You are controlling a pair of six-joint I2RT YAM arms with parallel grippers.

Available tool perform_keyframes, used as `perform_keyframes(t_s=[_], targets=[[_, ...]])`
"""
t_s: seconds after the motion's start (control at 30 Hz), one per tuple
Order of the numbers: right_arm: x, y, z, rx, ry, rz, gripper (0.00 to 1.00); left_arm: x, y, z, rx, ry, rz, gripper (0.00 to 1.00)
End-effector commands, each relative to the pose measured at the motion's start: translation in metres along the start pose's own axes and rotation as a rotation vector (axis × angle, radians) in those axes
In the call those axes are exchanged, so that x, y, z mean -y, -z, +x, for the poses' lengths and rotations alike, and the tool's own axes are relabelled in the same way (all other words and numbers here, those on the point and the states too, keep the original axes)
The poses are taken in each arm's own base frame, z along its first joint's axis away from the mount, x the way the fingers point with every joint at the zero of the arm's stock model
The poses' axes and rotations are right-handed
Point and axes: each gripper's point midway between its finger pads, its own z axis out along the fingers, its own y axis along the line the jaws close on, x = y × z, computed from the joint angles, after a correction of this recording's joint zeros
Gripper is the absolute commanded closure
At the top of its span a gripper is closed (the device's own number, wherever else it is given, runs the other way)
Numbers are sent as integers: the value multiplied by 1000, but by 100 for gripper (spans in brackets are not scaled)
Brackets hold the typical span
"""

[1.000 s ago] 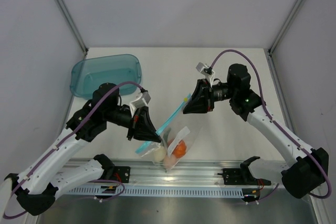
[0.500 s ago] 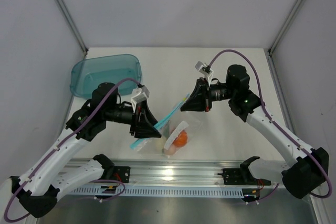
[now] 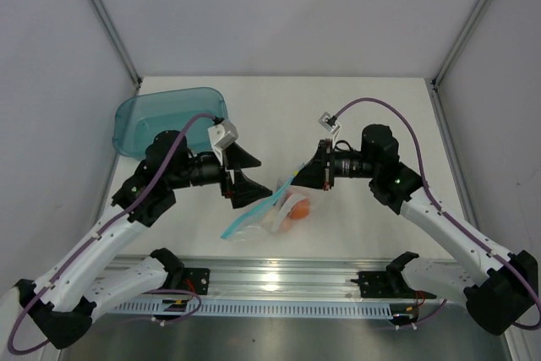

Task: Place the food in the zip-top bag and seal the zipper
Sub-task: Zip the zipper food storage bag at the center of the board.

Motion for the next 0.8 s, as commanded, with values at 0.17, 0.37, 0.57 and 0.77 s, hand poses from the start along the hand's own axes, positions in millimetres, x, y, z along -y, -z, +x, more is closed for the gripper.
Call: perform_keyframes(t_s=[0.17, 0.37, 0.57, 0.77], targets=[[4, -2, -10, 71, -192, 133, 100, 8, -35, -20, 86, -227, -37, 1], [-4, -1, -9, 74, -226, 147, 100, 5, -42, -10, 69, -246, -48, 1], [-18, -2, -10, 74, -210, 116, 100, -11, -42, 0, 42, -246, -125, 0], [-23, -6, -10, 68, -205, 109, 100, -15, -45, 10, 2, -261, -121, 3]])
